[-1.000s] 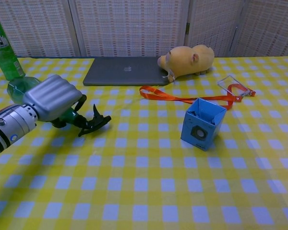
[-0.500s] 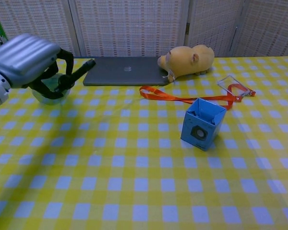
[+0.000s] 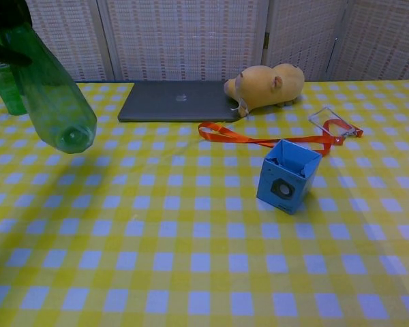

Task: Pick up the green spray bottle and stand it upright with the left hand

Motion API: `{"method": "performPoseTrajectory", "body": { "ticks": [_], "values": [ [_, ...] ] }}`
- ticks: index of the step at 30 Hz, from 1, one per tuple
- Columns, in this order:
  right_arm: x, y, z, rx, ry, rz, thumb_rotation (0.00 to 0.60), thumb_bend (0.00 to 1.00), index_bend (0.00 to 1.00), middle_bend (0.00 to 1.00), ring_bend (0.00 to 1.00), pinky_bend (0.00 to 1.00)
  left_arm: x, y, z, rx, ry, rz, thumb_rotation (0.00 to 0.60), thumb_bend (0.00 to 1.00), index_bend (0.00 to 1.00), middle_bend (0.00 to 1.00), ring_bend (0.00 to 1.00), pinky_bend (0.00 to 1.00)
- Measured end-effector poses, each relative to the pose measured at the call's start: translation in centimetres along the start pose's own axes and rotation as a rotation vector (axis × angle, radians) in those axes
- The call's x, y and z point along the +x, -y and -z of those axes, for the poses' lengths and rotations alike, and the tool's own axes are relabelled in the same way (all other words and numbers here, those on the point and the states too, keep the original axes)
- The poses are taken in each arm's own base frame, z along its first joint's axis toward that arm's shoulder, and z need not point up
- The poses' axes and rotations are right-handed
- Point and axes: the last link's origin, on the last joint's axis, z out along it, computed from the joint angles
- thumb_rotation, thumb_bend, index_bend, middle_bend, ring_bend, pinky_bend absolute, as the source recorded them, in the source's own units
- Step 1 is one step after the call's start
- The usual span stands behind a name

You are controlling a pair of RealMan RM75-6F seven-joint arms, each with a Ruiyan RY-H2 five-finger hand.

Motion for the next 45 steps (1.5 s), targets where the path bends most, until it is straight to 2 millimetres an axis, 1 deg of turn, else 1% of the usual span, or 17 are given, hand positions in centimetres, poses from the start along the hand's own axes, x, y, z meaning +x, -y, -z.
{"method": "performPoseTrajectory", "body": {
  "ticks": [5, 8, 11, 16, 19, 24, 30, 35, 39, 45],
  "values": [
    [-0.1, 0.0, 0.0, -0.002, -0.007, -0.003, 0.534, 0.35, 0.00, 0.00, 0.00, 0.00, 1.9, 1.3, 0.3, 0.112, 0.159, 0.083, 0.600, 0.47, 0.70, 1.00, 1.00, 1.00],
    [-0.2, 0.0, -0.1, -0.002, -0.004, -0.002, 0.536, 0.35, 0.00, 0.00, 0.00, 0.00, 2.8, 1.7, 0.3, 0.151, 0.240, 0.132, 0.600, 0.47, 0.70, 1.00, 1.00, 1.00],
    [-0.2, 0.0, -0.1, -0.003, -0.002, 0.000, 0.534, 0.35, 0.00, 0.00, 0.00, 0.00, 3.0, 1.7, 0.0, 0.169, 0.299, 0.184, 0.600, 0.47, 0.70, 1.00, 1.00, 1.00],
    [-0.2, 0.0, -0.1, -0.006, -0.003, 0.003, 0.535, 0.35, 0.00, 0.00, 0.00, 0.00, 3.0, 2.5, -1.0, 0.195, 0.331, 0.231, 0.600, 0.47, 0.70, 1.00, 1.00, 1.00],
    [-0.4, 0.0, -0.2, -0.007, 0.004, 0.007, 0.534, 0.35, 0.00, 0.00, 0.00, 0.00, 2.6, 2.9, -1.6, 0.203, 0.335, 0.263, 0.600, 0.47, 0.70, 1.00, 1.00, 1.00],
    [-0.4, 0.0, -0.1, -0.008, 0.004, 0.011, 0.534, 0.35, 0.00, 0.00, 0.00, 0.00, 1.4, 3.4, -2.3, 0.200, 0.329, 0.306, 0.600, 0.47, 0.70, 1.00, 1.00, 1.00],
    [-0.5, 0.0, -0.2, -0.006, 0.014, 0.015, 0.534, 0.35, 0.00, 0.00, 0.00, 0.00, 0.4, 3.5, -2.9, 0.141, 0.244, 0.286, 0.600, 0.47, 0.70, 1.00, 1.00, 1.00],
    [-0.4, 0.0, -0.1, -0.008, 0.009, 0.015, 0.535, 0.35, 0.00, 0.00, 0.00, 0.00, -0.7, 3.7, -2.9, 0.097, 0.166, 0.273, 0.600, 0.47, 0.70, 1.00, 1.00, 1.00],
    [-0.4, 0.1, -0.1, -0.005, 0.009, 0.014, 0.536, 0.35, 0.00, 0.00, 0.00, 0.00, -1.7, 4.3, -2.7, 0.102, 0.166, 0.258, 0.600, 0.47, 0.70, 1.00, 1.00, 1.00],
    [-0.5, 0.2, 0.0, 0.000, 0.017, 0.017, 0.535, 0.34, 0.00, 0.00, 0.00, 0.00, -2.1, 4.2, -2.9, 0.097, 0.169, 0.256, 0.600, 0.47, 0.69, 1.00, 1.00, 1.00]
  ]
}}
